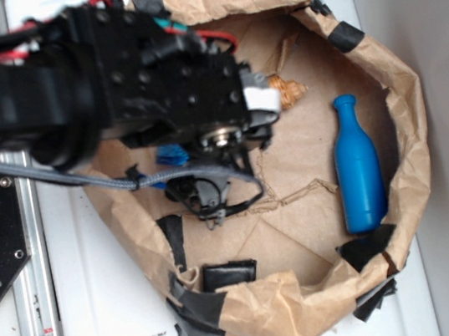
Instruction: Grab the blue sponge.
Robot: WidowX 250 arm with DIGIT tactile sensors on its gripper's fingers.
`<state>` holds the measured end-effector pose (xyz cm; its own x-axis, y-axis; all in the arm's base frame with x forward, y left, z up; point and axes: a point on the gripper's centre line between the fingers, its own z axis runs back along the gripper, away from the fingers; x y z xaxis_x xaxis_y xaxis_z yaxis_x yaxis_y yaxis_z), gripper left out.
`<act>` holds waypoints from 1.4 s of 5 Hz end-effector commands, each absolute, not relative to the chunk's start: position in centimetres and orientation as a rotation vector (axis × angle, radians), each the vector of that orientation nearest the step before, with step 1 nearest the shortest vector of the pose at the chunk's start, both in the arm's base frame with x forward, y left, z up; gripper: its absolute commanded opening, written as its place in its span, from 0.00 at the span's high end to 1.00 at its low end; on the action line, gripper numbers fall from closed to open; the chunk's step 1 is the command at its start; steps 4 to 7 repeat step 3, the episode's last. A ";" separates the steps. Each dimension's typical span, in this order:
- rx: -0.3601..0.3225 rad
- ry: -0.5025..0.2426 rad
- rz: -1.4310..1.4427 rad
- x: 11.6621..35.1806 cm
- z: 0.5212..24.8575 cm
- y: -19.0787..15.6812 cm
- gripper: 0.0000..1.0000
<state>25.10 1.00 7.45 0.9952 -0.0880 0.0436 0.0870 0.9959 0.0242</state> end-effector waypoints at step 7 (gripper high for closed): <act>0.093 -0.118 -0.174 27.3 15.1 -1.6 1.00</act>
